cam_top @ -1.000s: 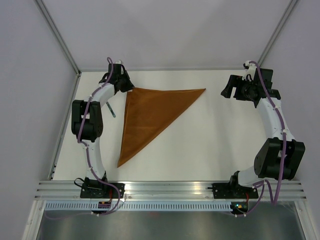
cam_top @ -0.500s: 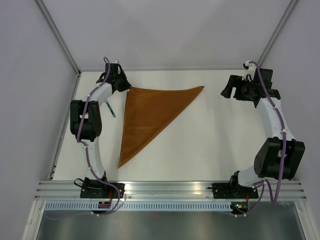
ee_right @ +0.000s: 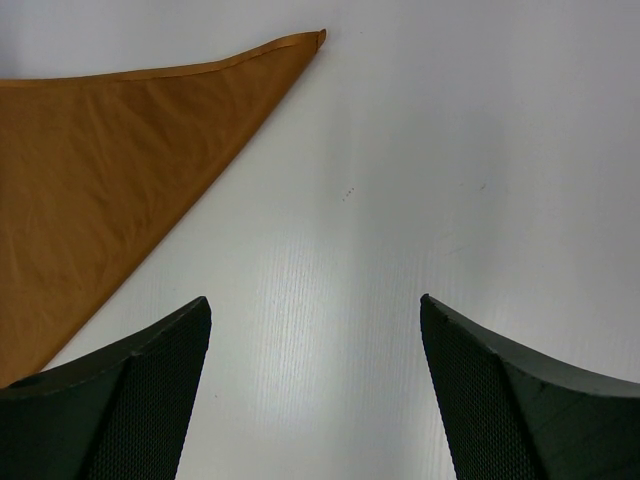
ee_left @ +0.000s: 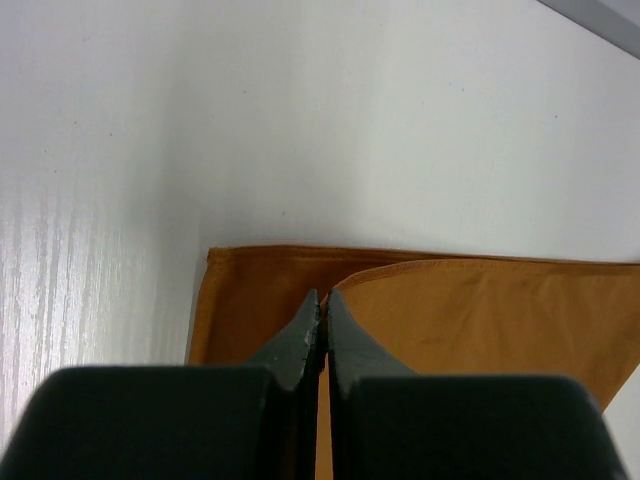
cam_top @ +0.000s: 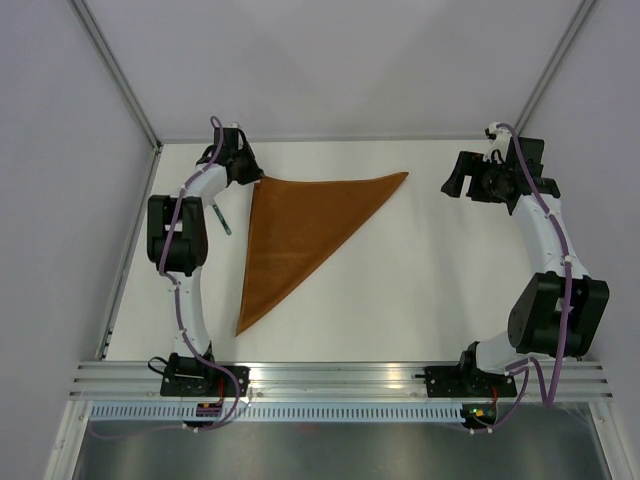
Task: Fold the napkin, place the utensils inside, and roll it up
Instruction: Fold the napkin at the center of the board, then pick up the knife at the center of the board.
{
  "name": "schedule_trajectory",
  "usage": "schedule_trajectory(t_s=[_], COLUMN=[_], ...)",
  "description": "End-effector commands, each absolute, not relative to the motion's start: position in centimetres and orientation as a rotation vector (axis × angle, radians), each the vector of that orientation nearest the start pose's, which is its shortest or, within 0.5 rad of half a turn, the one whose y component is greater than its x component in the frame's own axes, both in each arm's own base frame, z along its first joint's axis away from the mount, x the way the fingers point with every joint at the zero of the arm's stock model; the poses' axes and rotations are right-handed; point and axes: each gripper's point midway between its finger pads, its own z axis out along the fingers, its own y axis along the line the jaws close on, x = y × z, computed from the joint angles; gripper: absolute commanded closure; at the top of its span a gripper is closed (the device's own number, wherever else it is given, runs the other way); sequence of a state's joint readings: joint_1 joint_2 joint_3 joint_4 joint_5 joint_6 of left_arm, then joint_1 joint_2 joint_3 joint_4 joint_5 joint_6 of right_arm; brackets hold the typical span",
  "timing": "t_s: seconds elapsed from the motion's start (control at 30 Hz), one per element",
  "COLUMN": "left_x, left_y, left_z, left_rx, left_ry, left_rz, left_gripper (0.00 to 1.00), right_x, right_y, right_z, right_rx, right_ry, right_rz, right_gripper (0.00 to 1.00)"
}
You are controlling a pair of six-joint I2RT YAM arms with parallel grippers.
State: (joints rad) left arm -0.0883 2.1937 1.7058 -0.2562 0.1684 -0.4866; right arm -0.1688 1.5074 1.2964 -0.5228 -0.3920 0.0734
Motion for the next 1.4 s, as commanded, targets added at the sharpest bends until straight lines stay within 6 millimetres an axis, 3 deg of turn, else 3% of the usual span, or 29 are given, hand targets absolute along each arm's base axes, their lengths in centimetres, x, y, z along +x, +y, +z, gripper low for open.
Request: schedule_trajectory(t_s=[0.0, 0.43, 0.5, 0.53, 0.6, 0.63, 0.67, 0.8, 0.83, 0.87, 0.93, 0.97, 1.13, 1.37], left_x=[57.8, 58.3, 58.2, 58.2, 58.0, 58.0, 57.8, 56.4, 55.3, 54.7, 53.2, 52.7, 48.7, 47.1], left_y=[-9.8, -9.5, -9.1, -9.0, -8.4, -8.1, -7.5, -6.4, -5.6, -5.3, -3.3, -2.7, 0.0, 1.2], left_z=[8.4, 6.9, 6.7, 7.2, 7.2, 8.3, 8.2, 11.0, 10.2, 12.3, 12.0, 13.1, 10.8, 7.4], left_rx=[-0.356, -0.416, -0.432, -0.435, -0.457, -0.462, -0.473, -0.482, -0.507, -0.506, -0.558, -0.581, -0.704, -0.807], left_ry=[2.297, 2.309, 2.308, 2.298, 2.288, 2.263, 2.254, 2.206, 2.215, 2.178, 2.171, 2.151, 2.21, 2.267], left_rz=[-0.502, -0.484, -0.465, -0.459, -0.436, -0.43, -0.423, -0.381, -0.326, -0.32, -0.2, -0.17, 0.025, 0.135], left_gripper=[0.98, 0.95, 0.86, 0.69, 0.56, 0.46, 0.41, 0.3, 0.3, 0.29, 0.28, 0.27, 0.33, 0.4], right_x=[40.4, 40.4, 40.5, 40.4, 40.4, 40.4, 40.4, 40.3, 40.3, 40.3, 40.4, 40.4, 40.2, 40.0], right_y=[-0.2, -0.1, -0.1, -0.1, 0.0, 0.0, 0.0, 0.2, 0.3, 0.4, 0.3, 0.4, 0.7, 1.1], right_z=[18.8, 18.6, 18.5, 18.5, 18.5, 18.6, 18.7, 18.6, 18.6, 18.6, 18.6, 18.7, 19.3, 19.9], right_rx=[0.099, 0.091, 0.088, 0.088, 0.088, 0.085, 0.086, 0.087, 0.084, 0.083, 0.081, 0.079, 0.068, 0.064], right_ry=[2.299, 2.307, 2.31, 2.309, 2.31, 2.309, 2.307, 2.31, 2.309, 2.311, 2.308, 2.305, 2.291, 2.277], right_rz=[0.397, 0.402, 0.401, 0.406, 0.408, 0.409, 0.411, 0.427, 0.429, 0.433, 0.432, 0.433, 0.45, 0.474], right_gripper=[0.1, 0.1, 0.1, 0.1, 0.1, 0.1, 0.1, 0.1, 0.1, 0.1, 0.1, 0.1, 0.1, 0.1])
